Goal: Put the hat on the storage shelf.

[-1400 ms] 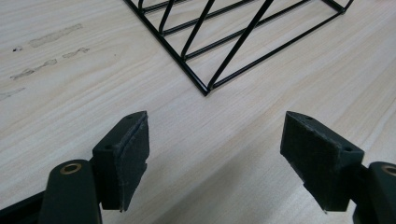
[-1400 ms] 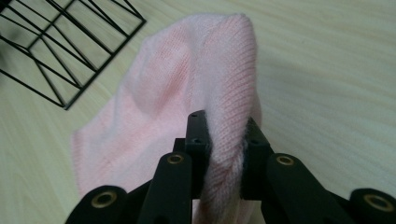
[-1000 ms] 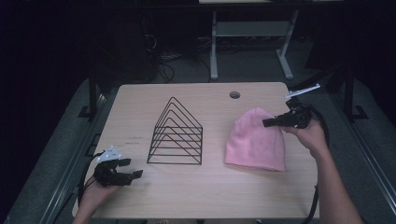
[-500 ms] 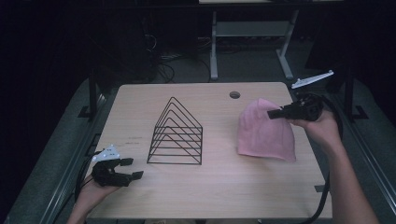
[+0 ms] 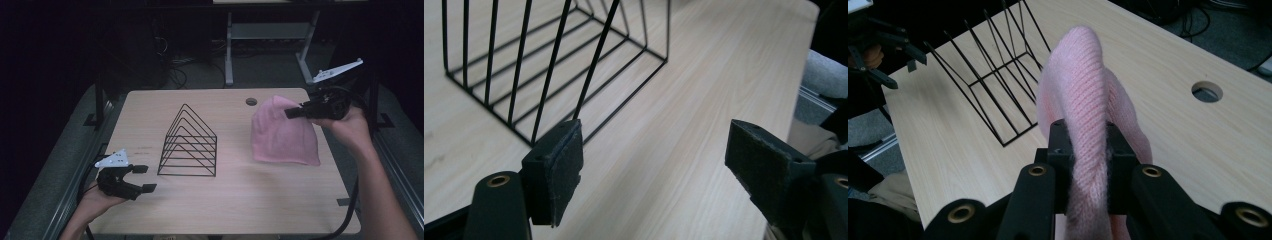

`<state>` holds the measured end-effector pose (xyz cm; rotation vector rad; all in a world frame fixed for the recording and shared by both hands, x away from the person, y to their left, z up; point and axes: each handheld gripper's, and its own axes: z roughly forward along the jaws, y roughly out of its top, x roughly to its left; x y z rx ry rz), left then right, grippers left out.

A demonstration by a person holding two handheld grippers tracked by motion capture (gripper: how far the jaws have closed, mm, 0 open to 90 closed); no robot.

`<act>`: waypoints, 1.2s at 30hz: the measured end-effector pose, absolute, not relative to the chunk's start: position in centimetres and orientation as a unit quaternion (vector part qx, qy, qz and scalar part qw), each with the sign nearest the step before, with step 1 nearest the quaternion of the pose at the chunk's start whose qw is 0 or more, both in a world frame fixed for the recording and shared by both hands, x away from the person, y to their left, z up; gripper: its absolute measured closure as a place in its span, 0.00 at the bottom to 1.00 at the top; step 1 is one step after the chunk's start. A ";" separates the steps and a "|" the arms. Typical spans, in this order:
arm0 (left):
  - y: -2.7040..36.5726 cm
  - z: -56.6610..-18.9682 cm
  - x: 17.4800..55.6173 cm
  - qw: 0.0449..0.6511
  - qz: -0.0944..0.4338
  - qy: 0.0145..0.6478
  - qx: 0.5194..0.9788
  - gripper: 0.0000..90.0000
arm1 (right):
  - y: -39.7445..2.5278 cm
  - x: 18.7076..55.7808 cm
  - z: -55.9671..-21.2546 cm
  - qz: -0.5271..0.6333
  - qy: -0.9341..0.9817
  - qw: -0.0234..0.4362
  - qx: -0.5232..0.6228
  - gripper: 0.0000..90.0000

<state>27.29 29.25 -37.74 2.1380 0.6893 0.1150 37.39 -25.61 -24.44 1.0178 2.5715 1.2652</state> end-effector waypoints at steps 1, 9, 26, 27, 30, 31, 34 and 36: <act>29.3 -37.7 27.3 0.431 0.046 0.276 0.857 0.26 | -25.4 37.4 -24.2 0.416 0.846 0.050 0.331 0.87; 27.6 -34.0 27.7 0.425 0.042 0.240 0.872 0.26 | -23.6 36.8 -21.9 0.420 0.855 0.057 0.299 0.87; 22.8 -27.6 29.4 0.444 0.031 0.173 0.879 0.27 | -17.8 35.9 -16.0 0.435 0.871 0.067 0.219 0.87; 22.6 -27.4 29.6 0.443 0.032 0.172 0.880 0.27 | -17.4 35.8 -15.6 0.437 0.872 0.066 0.213 0.87; 22.2 -26.8 30.2 0.446 0.029 0.173 0.878 0.27 | -16.3 35.8 -14.9 0.442 0.872 0.065 0.198 0.87; 22.1 -26.7 30.4 0.444 0.030 0.172 0.879 0.27 | -16.0 35.8 -14.7 0.443 0.873 0.066 0.195 0.87; 22.0 -26.4 31.0 0.448 0.026 0.176 0.876 0.28 | -15.1 35.9 -14.2 0.445 0.874 0.063 0.185 0.87; 21.9 -26.2 31.5 0.455 0.022 0.182 0.872 0.28 | -14.3 36.1 -13.9 0.445 0.876 0.061 0.178 0.87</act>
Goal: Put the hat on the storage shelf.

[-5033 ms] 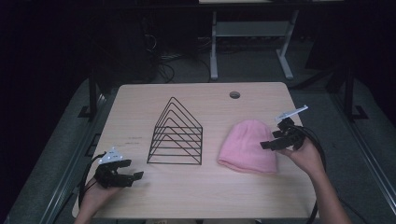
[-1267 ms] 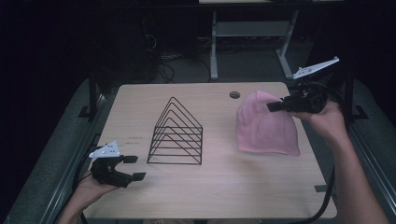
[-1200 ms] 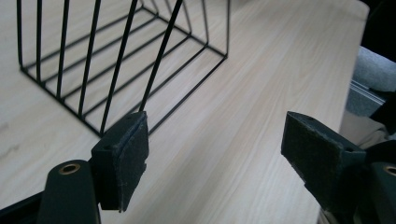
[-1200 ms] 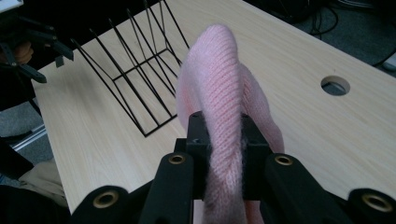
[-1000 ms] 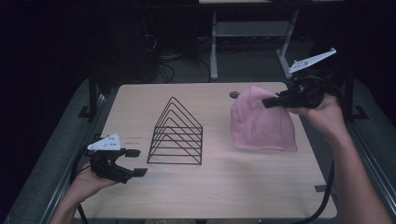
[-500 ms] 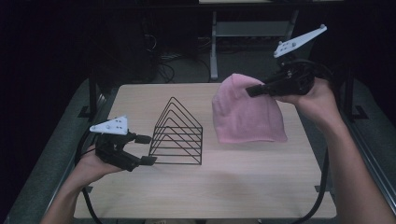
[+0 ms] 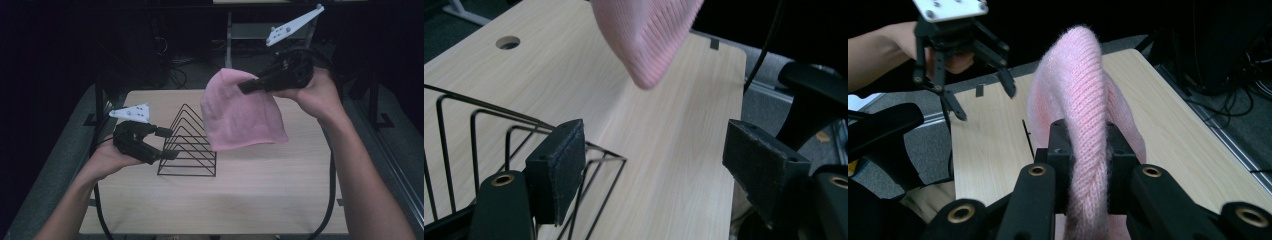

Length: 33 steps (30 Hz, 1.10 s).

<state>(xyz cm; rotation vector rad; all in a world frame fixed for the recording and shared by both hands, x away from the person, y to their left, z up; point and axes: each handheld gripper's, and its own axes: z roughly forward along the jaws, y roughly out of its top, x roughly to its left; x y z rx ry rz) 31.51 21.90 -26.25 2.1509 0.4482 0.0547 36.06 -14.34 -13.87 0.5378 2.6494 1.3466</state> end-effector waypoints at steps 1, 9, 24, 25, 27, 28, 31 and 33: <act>21.8 -26.2 31.7 0.455 0.023 0.183 0.871 0.28 | -14.0 36.1 -13.7 0.445 0.876 0.061 0.175 0.87; 20.7 -25.9 33.3 0.445 0.013 0.179 0.877 0.36 | -11.2 36.5 -12.8 0.455 0.876 0.058 0.149 0.87; 21.2 -27.0 34.6 0.434 -0.025 0.197 0.879 0.73 | -7.8 36.7 -12.6 0.459 0.880 0.052 0.113 0.87; 21.2 -27.0 34.6 0.433 -0.026 0.196 0.880 0.76 | -7.6 36.6 -12.6 0.461 0.879 0.051 0.108 0.87; 21.3 -26.9 34.5 0.431 -0.023 0.195 0.881 0.79 | -7.4 36.6 -12.6 0.461 0.880 0.050 0.105 0.87; 21.4 -26.9 34.6 0.432 -0.022 0.196 0.880 0.81 | -7.3 36.6 -12.6 0.461 0.880 0.050 0.103 0.87; 21.6 -26.6 34.7 0.446 -0.027 0.197 0.873 0.91 | -7.1 37.0 -12.5 0.461 0.880 0.051 0.099 0.87; 21.8 -26.5 34.8 0.445 -0.026 0.198 0.873 0.93 | -7.1 37.3 -12.5 0.465 0.878 0.049 0.102 0.87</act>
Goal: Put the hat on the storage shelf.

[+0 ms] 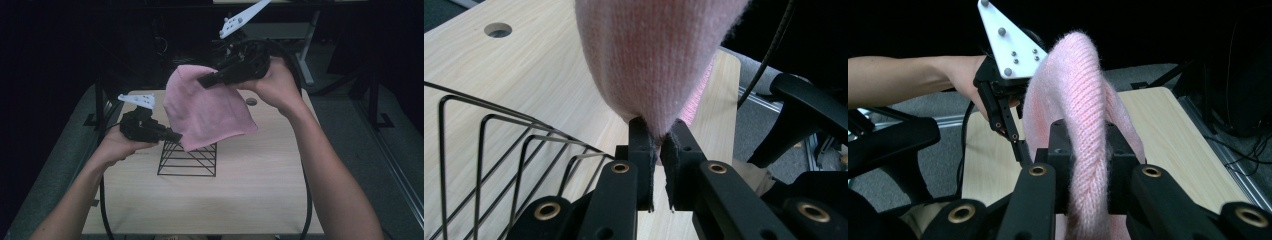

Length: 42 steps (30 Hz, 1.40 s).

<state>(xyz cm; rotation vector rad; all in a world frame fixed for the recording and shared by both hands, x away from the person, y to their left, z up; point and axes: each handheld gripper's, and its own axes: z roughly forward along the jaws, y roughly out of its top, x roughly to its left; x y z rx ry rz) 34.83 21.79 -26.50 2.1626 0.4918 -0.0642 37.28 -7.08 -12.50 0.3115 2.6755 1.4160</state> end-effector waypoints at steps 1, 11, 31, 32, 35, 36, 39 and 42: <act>22.0 -26.4 34.9 0.444 -0.027 0.200 0.873 0.93 | -7.1 37.4 -12.5 0.466 0.877 0.048 0.104 0.87; 24.4 -25.5 34.8 0.432 0.005 0.227 0.873 0.97 | -6.2 38.5 -13.2 0.480 0.869 0.047 0.110 0.87; 26.9 -26.9 35.9 0.379 0.066 0.273 0.882 0.97 | -4.4 41.6 -17.1 0.484 0.864 0.028 0.136 0.87; 26.9 -27.0 36.0 0.377 0.066 0.274 0.882 0.97 | -4.5 41.6 -17.2 0.485 0.863 0.027 0.137 0.87; 26.4 -27.3 36.2 0.371 0.068 0.274 0.884 0.97 | -4.8 41.7 -17.7 0.482 0.864 0.026 0.141 0.87; 26.2 -27.4 36.3 0.372 0.068 0.276 0.883 0.97 | -4.9 41.8 -17.8 0.482 0.864 0.026 0.143 0.87; 25.7 -27.8 36.5 0.368 0.069 0.272 0.886 0.97 | -5.5 42.0 -18.4 0.485 0.862 0.026 0.147 0.87; 25.1 -28.1 36.6 0.368 0.065 0.272 0.887 0.97 | -6.0 42.2 -18.9 0.489 0.860 0.022 0.148 0.87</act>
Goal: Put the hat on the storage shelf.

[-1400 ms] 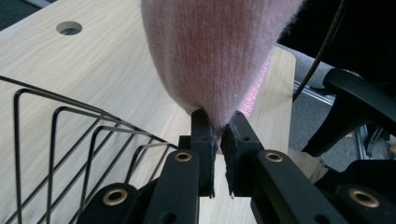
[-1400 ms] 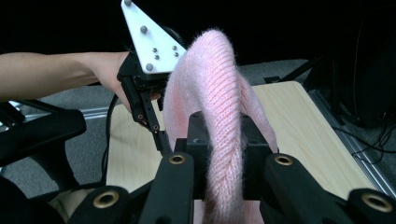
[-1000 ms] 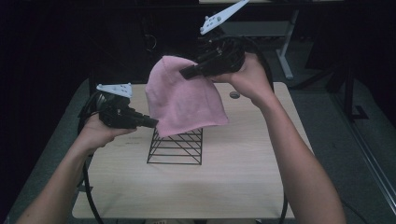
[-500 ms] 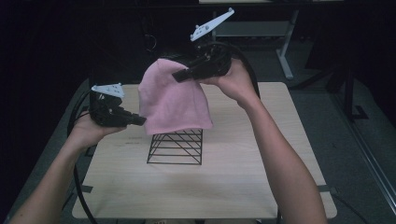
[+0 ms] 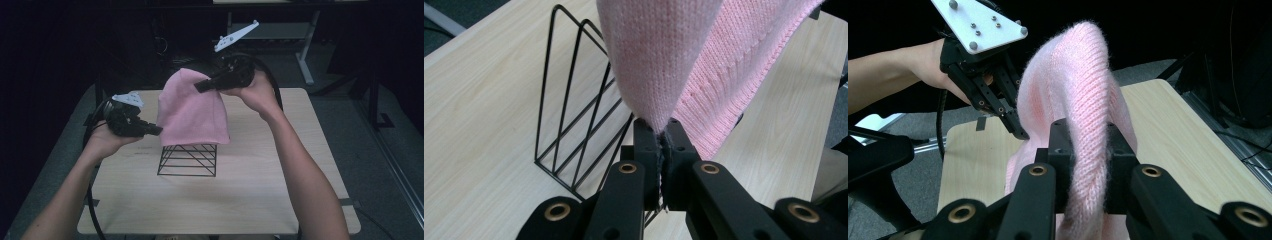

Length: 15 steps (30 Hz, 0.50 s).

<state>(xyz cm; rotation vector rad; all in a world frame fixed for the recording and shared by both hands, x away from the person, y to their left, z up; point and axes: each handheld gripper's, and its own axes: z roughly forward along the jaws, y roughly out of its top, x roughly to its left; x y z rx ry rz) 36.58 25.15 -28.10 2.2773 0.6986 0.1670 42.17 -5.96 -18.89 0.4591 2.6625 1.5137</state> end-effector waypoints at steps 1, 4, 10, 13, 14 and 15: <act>25.1 -28.2 36.6 0.366 0.066 0.271 0.888 0.97 | -6.1 42.2 -19.1 0.488 0.860 0.022 0.149 0.87; 25.0 -28.4 36.6 0.363 0.066 0.273 0.889 0.97 | -6.4 42.1 -19.5 0.493 0.857 0.020 0.148 0.87; 25.5 -28.6 36.2 0.357 0.070 0.270 0.891 0.97 | -6.0 41.7 -20.1 0.500 0.855 0.014 0.140 0.87; 26.0 -29.0 35.8 0.361 0.071 0.275 0.889 0.97 | -5.5 41.3 -20.3 0.499 0.856 0.011 0.134 0.87; 26.2 -29.1 35.7 0.361 0.071 0.275 0.889 0.97 | -5.3 41.2 -20.3 0.500 0.856 0.010 0.130 0.87; 26.3 -29.2 35.6 0.361 0.073 0.276 0.888 0.97 | -5.1 41.1 -20.4 0.499 0.857 0.008 0.129 0.87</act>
